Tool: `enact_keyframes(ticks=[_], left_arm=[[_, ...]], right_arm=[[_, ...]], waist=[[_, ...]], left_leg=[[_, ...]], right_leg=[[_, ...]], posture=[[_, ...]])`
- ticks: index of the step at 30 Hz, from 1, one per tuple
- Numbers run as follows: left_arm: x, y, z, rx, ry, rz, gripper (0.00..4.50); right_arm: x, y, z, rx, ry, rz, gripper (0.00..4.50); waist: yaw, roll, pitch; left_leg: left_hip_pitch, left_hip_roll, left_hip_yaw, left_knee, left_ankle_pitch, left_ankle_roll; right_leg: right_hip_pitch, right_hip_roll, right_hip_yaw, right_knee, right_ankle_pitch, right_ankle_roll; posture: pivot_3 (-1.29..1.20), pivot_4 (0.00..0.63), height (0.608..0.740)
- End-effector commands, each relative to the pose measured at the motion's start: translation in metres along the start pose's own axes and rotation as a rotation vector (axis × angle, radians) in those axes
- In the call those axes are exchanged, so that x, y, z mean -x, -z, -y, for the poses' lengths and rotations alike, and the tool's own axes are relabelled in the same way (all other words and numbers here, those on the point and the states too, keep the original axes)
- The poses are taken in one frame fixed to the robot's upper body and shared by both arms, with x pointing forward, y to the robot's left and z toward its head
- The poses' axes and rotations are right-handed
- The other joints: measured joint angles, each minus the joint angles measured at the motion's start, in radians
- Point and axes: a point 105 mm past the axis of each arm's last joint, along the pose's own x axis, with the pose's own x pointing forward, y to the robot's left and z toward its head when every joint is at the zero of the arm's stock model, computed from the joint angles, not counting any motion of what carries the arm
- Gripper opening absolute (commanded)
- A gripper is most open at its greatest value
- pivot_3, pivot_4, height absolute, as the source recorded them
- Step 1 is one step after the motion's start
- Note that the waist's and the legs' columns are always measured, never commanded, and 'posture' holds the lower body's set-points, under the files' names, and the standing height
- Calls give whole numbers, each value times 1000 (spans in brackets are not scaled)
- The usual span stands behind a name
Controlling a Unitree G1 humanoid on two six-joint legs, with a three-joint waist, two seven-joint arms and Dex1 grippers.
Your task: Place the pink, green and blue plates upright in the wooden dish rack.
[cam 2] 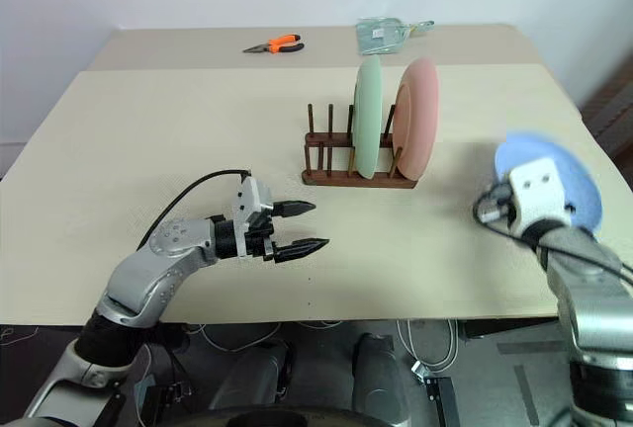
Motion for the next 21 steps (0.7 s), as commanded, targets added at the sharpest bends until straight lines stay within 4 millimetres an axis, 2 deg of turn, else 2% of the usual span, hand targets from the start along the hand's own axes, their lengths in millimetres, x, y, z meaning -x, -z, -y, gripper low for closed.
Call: enact_keyframes(ticks=[1, 3, 5, 7, 9, 11, 15, 21], left_arm=[[6, -4, -21, -74, -129, 32, 3687], [9, 1, -27, -91, -169, 26, 3687], [11, 4, -31, -100, -198, 25, 3687], [13, 6, -34, -103, -222, 25, 3687], [15, 9, -36, -98, -240, 23, 3687], [16, 12, -37, -87, -253, 22, 3687], [20, 18, -32, -69, -258, 15, 3687], [25, 16, -26, -45, -247, 25, 3687]], right_arm=[[8, -106, -3, -119, -43, 438, 16], [11, -147, -16, -267, -152, 599, 16], [17, -181, -41, -402, -340, 714, 16], [23, -204, -73, -524, -545, 768, 16], [24, -215, -100, -608, -682, 769, 16], [20, -220, -116, -686, -740, 751, 16], [-13, -203, -162, -961, -776, 524, 16], [-33, -171, -187, -1113, -721, 314, 16]], waist=[[4, 0, 0], [7, 0, 0], [10, -1, -1], [8, -1, -1], [4, -1, -1], [2, -1, -1], [-5, 0, -2], [-11, 0, -2]], left_leg=[[0, 0, -1, 0, 0, 0], [0, 0, -3, -1, 0, 0], [0, 0, -4, -2, 0, 0], [-1, -1, -5, -3, 0, 0], [0, 0, -5, -4, 0, 0], [0, 0, -5, -4, 0, 0], [1, 0, -5, -4, 0, 0], [-1, -1, -5, -4, 1, -1]], right_leg=[[0, 0, 0, 0, 0, 0], [0, 0, -2, 0, 4, 0], [0, 0, -2, 0, 4, 0], [0, 0, -3, -1, 4, -1], [-1, 0, -3, 0, 4, -1], [-1, 0, -3, 1, 4, -1], [-2, 0, -2, 2, 4, -1], [-4, 0, -2, 3, 4, -1]], posture=[[0, 150, 740], [0, 150, 740], [0, 150, 740], [0, 150, 740], [0, 150, 740], [0, 150, 740], [0, 150, 740], [0, 150, 740]])
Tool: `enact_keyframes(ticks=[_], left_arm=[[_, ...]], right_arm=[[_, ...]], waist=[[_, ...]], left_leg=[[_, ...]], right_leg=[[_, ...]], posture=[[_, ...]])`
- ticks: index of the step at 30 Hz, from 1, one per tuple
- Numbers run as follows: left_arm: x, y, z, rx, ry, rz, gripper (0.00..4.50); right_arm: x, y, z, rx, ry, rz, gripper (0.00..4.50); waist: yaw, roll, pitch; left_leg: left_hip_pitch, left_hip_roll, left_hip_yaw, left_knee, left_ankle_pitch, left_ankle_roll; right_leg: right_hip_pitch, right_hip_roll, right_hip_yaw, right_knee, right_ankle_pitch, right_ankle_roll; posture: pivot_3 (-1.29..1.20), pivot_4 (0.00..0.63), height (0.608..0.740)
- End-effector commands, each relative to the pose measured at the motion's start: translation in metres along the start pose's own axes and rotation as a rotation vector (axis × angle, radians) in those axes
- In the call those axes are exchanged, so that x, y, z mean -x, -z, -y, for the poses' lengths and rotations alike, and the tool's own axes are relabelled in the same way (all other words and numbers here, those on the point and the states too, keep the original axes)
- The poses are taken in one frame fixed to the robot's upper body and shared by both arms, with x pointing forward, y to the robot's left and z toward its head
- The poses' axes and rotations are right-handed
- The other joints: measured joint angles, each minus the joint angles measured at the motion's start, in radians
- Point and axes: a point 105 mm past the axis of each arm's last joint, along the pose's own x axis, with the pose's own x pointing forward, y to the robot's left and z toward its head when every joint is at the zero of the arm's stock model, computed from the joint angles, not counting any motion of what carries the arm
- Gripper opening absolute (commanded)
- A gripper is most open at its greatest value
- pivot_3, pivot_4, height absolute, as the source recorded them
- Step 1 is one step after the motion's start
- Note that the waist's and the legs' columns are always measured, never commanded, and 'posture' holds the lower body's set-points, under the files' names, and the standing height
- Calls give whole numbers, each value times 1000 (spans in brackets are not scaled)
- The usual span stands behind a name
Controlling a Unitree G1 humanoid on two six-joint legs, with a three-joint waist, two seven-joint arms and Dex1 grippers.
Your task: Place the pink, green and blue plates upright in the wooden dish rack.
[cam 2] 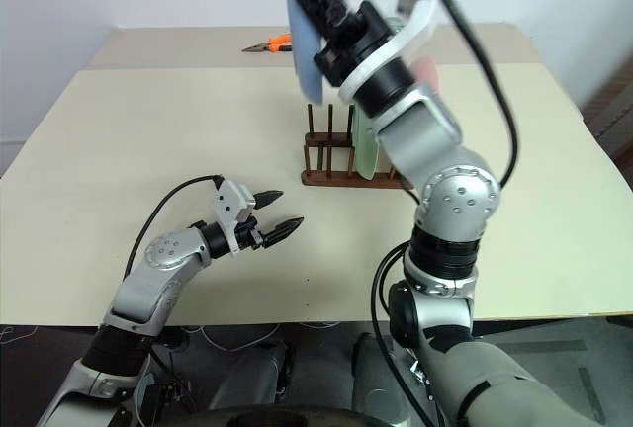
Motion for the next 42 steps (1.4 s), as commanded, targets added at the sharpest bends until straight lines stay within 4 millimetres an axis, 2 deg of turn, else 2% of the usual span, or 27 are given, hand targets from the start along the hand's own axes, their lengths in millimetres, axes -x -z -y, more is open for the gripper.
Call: enact_keyframes(ticks=[1, 11, 12, 13, 16, 18, 21, 22, 24, 26, 28, 30, 33, 36, 38, 42], left_arm=[[5, -14, 5, -21, 23, 51, 3687], [16, -19, 6, -36, 56, 58, 3687], [16, -20, 6, -40, 58, 62, 3687], [16, -21, 6, -45, 55, 68, 3687], [16, -23, 6, -52, 48, 75, 3687], [15, -23, 6, -55, 43, 75, 3687], [15, -21, 5, -62, 37, 69, 3687], [16, -21, 4, -66, 31, 67, 3687], [16, -20, 2, -75, 20, 63, 3687], [19, -17, -7, -86, -21, 51, 3687], [27, -14, -19, -97, -68, 34, 3687], [34, -10, -29, -106, -105, 16, 3687], [49, -1, -46, -118, -184, -16, 3687], [66, 8, -61, -126, -246, -53, 3687], [72, 12, -65, -137, -261, -72, 3687], [75, 11, -71, -150, -287, -70, 3687]], right_arm=[[1, 7, 1, -50, 31, -4, 16], [-1, 36, 42, -104, 210, -104, 16], [-2, 37, 45, -109, 221, -112, 671], [-2, 36, 47, -90, 233, -116, 918], [-5, 28, 44, 54, 221, -110, 2278], [-5, 20, 38, 144, 193, -97, 2278], [1, 4, 17, 442, 90, -92, 2278], [8, -5, 8, 569, 41, -87, 2278], [18, -13, -2, 704, -22, -89, 2278], [41, -23, 0, 799, -61, -128, 2278], [77, -41, 21, 791, 8, -183, 2278], [105, -50, 33, 791, 53, -227, 2278], [151, -66, 64, 774, 215, -280, 3101], [193, -70, 95, 857, 400, -374, 4458], [216, -63, 112, 879, 469, -459, 4458], [239, -53, 135, 927, 525, -561, 4458]], waist=[[-8, 0, 0], [-15, 1, -1], [-15, 1, -1], [-15, 1, 0], [-13, 1, 0], [-14, 1, 0], [-12, 1, 0], [-10, 1, 0], [-10, 0, -1], [-10, 0, -1], [-4, -3, -3], [3, -3, -2], [4, -2, -2], [12, -3, -2], [13, -2, -3], [13, -2, -2]], left_leg=[[0, 0, 0, 0, 0, 0], [0, 1, 1, -1, 0, 0], [1, 1, 1, -1, 0, 0], [0, 1, 1, -1, 0, 0], [0, 1, 1, -1, 0, 0], [0, 1, 1, -1, 0, 0], [0, 1, 1, -1, 0, 0], [0, 1, 1, -1, 0, 0], [-1, 1, 2, 0, 0, 0], [0, 1, 2, -1, 0, 0], [0, 1, 0, -1, 0, 0], [0, 1, 0, 0, 0, 0], [1, 1, 3, 0, 0, 1], [1, 1, 3, 0, 0, 1], [1, 1, 4, 0, 0, 1], [1, 1, 5, 1, 0, 1]], right_leg=[[0, 0, 0, 0, 0, 0], [-2, 2, 1, 2, 0, -1], [-2, 2, 1, 2, 0, -1], [-2, 2, 1, 2, 0, -1], [-2, 2, 1, 2, 0, -1], [-2, 2, 1, 2, 0, -1], [-2, 2, 1, 2, 0, 0], [-2, 2, 1, 2, 0, 0], [-2, 2, 1, 1, 0, 0], [-1, 2, 1, 0, 0, 0], [1, 2, -1, -2, 0, 0], [4, 1, -2, -4, -2, -2], [3, -1, 0, -4, -2, -2], [3, 0, 0, -4, -2, -2], [3, 0, 0, -3, -3, -1], [3, -1, 1, -3, -4, 1]], posture=[[0, 150, 740], [0, 150, 740], [0, 150, 740], [0, 150, 740], [0, 150, 740], [0, 150, 740], [0, 150, 740], [0, 150, 740], [0, 150, 740], [0, 150, 740], [0, 150, 740], [0, 150, 740], [0, 150, 740], [0, 150, 740], [0, 150, 740], [0, 150, 740]])
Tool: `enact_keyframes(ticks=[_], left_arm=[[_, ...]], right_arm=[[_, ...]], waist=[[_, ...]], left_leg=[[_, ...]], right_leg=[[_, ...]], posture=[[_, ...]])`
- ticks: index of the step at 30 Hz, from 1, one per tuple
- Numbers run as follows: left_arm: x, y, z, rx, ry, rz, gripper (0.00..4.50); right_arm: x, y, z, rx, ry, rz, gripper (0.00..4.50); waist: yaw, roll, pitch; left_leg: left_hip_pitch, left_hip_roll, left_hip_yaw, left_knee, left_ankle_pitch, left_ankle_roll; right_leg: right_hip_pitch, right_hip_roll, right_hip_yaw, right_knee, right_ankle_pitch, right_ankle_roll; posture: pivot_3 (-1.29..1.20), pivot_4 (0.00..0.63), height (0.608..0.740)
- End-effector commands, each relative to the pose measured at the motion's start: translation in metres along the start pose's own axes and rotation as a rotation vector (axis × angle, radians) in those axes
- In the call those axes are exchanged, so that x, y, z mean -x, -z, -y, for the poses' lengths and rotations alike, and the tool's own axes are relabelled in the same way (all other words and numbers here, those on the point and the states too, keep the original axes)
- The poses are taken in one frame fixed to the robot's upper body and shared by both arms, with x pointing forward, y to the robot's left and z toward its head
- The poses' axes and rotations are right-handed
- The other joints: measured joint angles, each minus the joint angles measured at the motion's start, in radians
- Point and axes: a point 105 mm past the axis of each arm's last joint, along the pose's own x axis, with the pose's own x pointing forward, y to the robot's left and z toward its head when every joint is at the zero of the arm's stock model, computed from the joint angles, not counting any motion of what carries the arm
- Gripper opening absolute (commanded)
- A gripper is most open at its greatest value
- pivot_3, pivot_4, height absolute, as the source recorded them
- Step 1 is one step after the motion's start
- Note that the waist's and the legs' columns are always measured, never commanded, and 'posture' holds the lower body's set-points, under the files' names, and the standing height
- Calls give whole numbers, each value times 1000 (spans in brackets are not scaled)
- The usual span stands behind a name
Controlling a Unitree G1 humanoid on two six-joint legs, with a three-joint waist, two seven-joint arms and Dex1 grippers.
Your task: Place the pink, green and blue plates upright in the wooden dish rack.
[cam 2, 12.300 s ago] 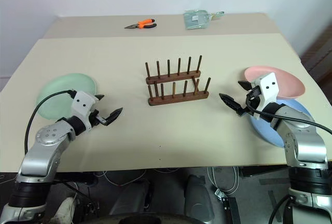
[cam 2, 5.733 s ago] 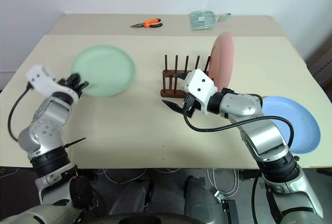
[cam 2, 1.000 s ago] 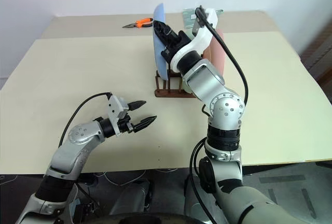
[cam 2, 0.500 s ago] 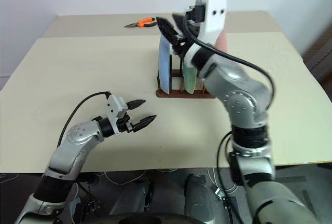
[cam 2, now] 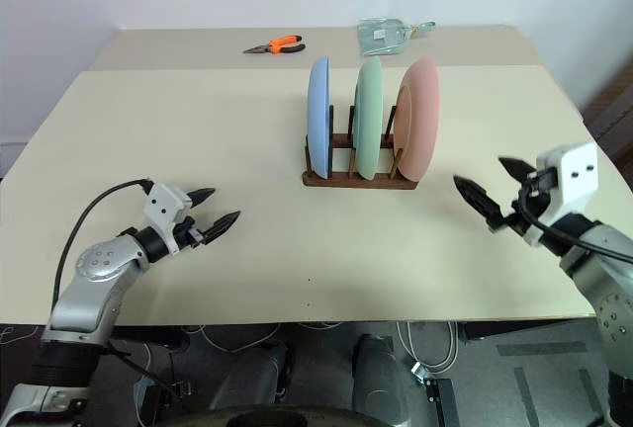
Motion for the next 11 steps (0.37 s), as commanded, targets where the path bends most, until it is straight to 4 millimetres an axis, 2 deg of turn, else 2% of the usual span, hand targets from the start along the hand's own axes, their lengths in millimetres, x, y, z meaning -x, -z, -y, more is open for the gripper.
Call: enact_keyframes(ticks=[1, 7, 11], left_arm=[[3, -11, -9, -44, -36, 47, 3687], [5, 0, -8, -57, -69, 30, 3687], [4, 2, -8, -62, -108, 33, 3687]], right_arm=[[-4, 8, 4, 137, 6, -27, 4458], [-21, 36, 12, 189, 18, -83, 4458], [-30, 46, 18, 217, 34, -90, 4458]], waist=[[0, 0, 0], [2, 0, 0], [2, 0, 0]], left_leg=[[0, 0, 0, 0, 0, 0], [0, 0, 0, 0, 0, 0], [0, 0, -1, 0, 0, 0]], right_leg=[[0, 0, 0, 0, 0, 0], [0, 0, 0, 0, 0, 0], [0, 0, 0, 0, 0, 0]], posture=[[0, 150, 740], [0, 150, 740], [0, 150, 740]])
